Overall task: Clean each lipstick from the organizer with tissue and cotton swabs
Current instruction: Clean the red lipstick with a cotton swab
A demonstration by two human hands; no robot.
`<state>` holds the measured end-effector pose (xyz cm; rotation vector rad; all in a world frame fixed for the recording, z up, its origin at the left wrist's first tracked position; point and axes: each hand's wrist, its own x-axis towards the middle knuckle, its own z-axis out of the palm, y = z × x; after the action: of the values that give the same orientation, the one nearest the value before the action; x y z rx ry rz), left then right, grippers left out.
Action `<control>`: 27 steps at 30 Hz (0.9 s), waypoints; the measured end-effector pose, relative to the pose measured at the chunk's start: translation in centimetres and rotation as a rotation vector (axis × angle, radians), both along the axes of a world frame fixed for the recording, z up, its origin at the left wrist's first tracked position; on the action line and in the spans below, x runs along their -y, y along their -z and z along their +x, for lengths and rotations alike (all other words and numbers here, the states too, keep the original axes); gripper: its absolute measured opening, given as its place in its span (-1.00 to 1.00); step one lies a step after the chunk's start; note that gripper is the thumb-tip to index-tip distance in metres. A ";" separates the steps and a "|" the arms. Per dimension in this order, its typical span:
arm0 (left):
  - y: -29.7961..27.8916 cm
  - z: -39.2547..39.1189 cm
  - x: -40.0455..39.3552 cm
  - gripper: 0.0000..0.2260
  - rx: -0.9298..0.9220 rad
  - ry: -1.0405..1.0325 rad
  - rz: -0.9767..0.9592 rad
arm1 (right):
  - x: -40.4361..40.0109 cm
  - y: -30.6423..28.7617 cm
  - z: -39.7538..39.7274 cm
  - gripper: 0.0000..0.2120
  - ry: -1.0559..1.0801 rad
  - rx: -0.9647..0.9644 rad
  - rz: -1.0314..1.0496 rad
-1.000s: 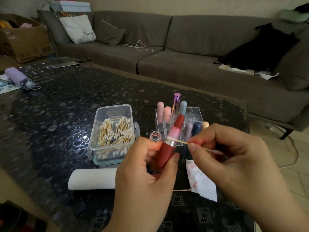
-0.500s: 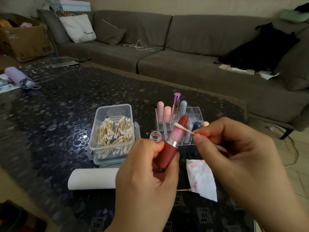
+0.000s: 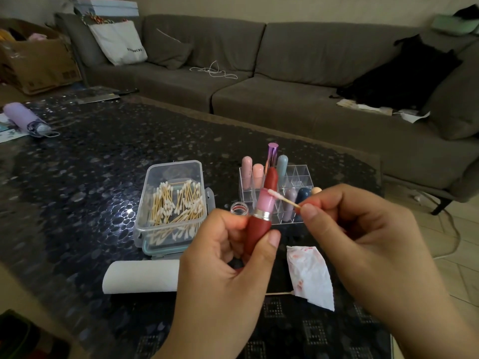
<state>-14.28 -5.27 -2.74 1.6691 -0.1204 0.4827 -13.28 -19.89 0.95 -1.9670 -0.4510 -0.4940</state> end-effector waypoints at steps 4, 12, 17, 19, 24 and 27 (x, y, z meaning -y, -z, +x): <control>-0.2 -0.1 -0.1 -0.76 -0.014 0.024 -0.028 | 0.0 -0.1 0.0 -0.86 -0.069 -0.039 0.022; -0.4 -0.4 -0.1 -0.72 -0.049 0.044 -0.021 | 0.1 -0.3 0.1 -0.82 -0.046 0.000 0.019; -0.3 -0.3 0.0 -0.72 -0.057 0.080 -0.050 | 0.1 -0.3 0.1 -0.83 -0.097 -0.017 -0.005; -0.3 -0.3 0.0 -0.77 -0.054 0.102 -0.062 | 0.2 -0.4 0.1 -0.81 -0.077 -0.017 0.006; -0.7 -0.3 0.1 -0.81 -0.096 0.185 -0.189 | 0.3 -0.4 0.1 -0.77 -0.051 -0.037 0.025; -0.4 0.0 -0.1 -0.84 -0.110 0.269 -0.193 | 0.2 -0.3 0.2 -0.78 -0.055 -0.045 0.022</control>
<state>-14.25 -5.16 -2.30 1.4599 -0.2074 0.1920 -13.06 -20.12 1.30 -1.9352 -0.4679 -0.4175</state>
